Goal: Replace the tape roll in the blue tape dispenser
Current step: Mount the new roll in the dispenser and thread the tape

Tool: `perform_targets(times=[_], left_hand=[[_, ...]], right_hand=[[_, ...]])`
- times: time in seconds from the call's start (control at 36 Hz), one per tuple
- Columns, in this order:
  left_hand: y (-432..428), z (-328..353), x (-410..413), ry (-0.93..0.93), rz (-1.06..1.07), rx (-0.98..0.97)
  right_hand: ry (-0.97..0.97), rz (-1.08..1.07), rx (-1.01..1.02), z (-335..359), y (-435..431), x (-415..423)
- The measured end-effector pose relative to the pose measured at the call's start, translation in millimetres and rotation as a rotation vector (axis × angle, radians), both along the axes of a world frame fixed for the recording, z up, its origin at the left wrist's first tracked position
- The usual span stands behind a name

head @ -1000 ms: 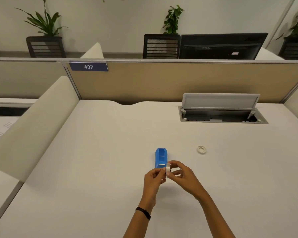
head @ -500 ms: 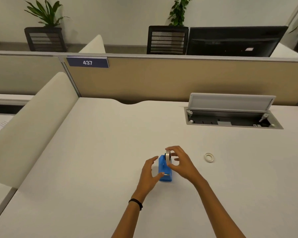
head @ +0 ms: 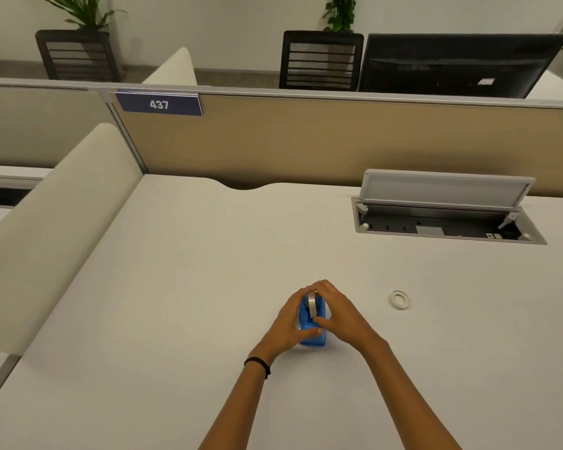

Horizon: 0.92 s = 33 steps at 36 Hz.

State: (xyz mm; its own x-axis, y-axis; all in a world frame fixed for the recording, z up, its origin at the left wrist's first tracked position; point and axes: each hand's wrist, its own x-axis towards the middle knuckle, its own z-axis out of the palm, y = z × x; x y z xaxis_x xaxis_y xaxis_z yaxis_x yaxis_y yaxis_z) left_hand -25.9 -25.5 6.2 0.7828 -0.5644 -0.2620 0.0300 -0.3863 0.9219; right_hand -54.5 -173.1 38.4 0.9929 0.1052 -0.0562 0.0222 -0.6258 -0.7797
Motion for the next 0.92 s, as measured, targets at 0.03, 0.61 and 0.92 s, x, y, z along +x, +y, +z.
perform_targets(times=[0.03,0.61,0.92], left_hand=[[0,0,1,0.001,-0.01,0.003],[4,6,4,-0.008,-0.091,0.14],[5,6,2,0.014,-0.101,0.138]], right_hand=[[-0.008,0.008,0.004,-1,-1,0],[-0.028,-0.011,-0.035,-14,-9,5],[0.009,0.026,-0.07,-17,-11,7]])
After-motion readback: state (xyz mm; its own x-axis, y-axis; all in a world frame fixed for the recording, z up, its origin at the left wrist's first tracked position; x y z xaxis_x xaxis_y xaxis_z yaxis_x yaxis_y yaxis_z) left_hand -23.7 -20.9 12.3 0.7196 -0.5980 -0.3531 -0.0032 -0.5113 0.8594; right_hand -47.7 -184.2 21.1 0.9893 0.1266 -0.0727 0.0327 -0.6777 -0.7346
